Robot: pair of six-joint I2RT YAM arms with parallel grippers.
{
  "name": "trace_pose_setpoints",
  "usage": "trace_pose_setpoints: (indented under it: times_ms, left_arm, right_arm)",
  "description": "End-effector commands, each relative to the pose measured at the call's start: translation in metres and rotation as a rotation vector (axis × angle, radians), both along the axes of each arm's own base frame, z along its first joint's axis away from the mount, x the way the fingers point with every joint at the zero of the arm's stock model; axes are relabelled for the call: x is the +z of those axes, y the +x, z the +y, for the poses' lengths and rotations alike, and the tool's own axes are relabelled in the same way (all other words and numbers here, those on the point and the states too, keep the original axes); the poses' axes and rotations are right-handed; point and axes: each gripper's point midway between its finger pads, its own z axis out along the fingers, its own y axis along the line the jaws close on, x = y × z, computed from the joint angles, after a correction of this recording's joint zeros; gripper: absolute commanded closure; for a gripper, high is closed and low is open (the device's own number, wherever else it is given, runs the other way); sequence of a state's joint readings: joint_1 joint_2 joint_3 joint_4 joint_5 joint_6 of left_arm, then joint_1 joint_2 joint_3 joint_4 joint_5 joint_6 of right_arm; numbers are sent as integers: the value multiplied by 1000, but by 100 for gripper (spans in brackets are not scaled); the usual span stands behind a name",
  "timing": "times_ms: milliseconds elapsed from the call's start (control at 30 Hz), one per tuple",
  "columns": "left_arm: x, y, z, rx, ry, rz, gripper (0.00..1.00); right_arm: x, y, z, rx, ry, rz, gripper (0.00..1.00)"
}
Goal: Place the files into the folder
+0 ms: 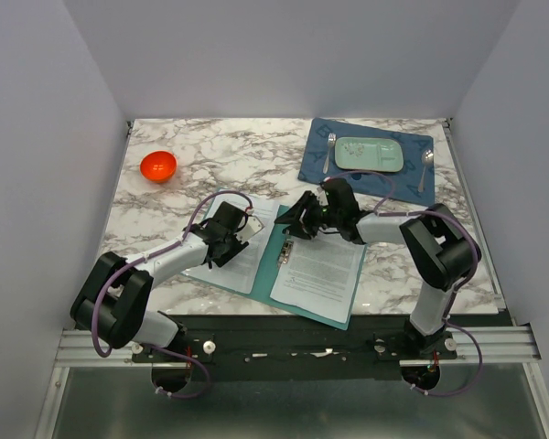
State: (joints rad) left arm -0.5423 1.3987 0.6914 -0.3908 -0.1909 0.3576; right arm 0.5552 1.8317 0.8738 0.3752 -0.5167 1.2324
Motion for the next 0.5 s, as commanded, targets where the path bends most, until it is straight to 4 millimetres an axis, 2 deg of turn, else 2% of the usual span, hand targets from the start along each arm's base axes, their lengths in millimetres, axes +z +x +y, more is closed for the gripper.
trace_pose_setpoints:
  times_ms: [0,267,467]
  left_arm:
    - [4,-1,1,15,-11,2,44]
    - [5,-2,1,16,-12,4,45]
    - [7,-2,0,16,-20,5,45]
  right_arm:
    - [22,-4,6,30,44,-42,44]
    - [16,-17,9,41,34,-15,51]
    - [9,-26,14,52,14,-1,66]
